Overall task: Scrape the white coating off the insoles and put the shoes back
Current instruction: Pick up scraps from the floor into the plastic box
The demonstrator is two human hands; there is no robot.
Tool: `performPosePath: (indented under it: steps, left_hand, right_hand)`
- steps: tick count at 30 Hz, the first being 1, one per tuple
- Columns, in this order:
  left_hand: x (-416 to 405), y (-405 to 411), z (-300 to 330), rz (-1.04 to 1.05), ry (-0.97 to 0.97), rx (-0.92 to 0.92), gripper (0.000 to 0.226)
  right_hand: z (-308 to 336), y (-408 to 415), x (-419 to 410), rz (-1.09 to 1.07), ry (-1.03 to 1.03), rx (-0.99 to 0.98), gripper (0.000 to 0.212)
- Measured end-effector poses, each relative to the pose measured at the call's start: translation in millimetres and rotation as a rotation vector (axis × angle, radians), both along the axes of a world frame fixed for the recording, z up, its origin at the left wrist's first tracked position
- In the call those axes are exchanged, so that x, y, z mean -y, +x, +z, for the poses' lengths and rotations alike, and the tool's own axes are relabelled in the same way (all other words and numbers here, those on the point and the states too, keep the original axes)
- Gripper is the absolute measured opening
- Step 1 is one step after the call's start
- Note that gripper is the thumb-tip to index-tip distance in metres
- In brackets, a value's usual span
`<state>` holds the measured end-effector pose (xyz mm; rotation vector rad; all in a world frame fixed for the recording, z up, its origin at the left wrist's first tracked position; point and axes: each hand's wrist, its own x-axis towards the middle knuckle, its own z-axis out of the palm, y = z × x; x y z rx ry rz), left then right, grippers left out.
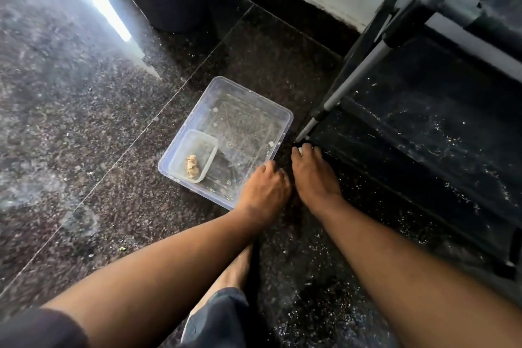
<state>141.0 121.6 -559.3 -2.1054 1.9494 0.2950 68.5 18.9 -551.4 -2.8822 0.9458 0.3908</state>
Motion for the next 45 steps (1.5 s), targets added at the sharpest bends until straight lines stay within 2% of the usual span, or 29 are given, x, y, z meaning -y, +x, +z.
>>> performPosePath:
  steps: [3,7,12,18,21,24,27,29,33,36,39,42,45]
  left_hand:
    - [4,-3,3,-0.02,0.013,0.03,0.033]
    - [7,-5,1,0.003,0.023,0.014,0.032]
    - [11,-7,-5,0.044,0.019,-0.024,0.029]
    - [8,-8,-16,0.133,-0.093,-0.136,0.025]
    - [4,-6,-14,0.203,-0.231,-0.28,0.008]
    - [-2,5,-14,0.276,-0.303,-0.453,0.004]
    - [-14,24,-6,0.353,-0.342,-0.54,0.012]
    - [-21,35,5,0.424,-0.387,-0.568,0.017]
    - [-35,55,17,0.522,-0.462,-0.511,0.014]
    - [-52,68,15,0.552,-0.398,-0.465,0.017]
    - [-67,81,13,0.542,-0.307,-0.387,0.02]
    - [-81,90,12,0.521,-0.261,-0.303,0.026]
    - [-92,92,14,0.468,-0.255,-0.231,0.012]
  right_hand:
    - [1,4,0,0.046,-0.05,-0.01,0.061]
    - [-11,8,2,0.064,-0.128,-0.078,0.054]
    - [-14,12,8,0.064,-0.14,-0.15,0.034]
    - [-19,10,12,0.047,-0.13,-0.138,0.032]
    - [-19,7,8,0.019,-0.131,-0.085,0.03]
    - [-15,3,0,-0.026,-0.139,0.015,0.033]
    - [-14,-1,-8,-0.08,-0.135,0.227,0.018]
    - [-15,0,-16,-0.077,-0.094,0.304,0.02]
    - [-4,15,-44,-0.087,-0.02,0.546,0.016]
    - [-4,31,-65,-0.073,0.092,0.63,0.018]
    - [-5,45,-83,-0.124,0.209,0.578,0.021]
    - [-6,54,-98,-0.125,0.19,0.431,0.018]
    - [-13,58,-105,-0.101,0.185,0.375,0.02]
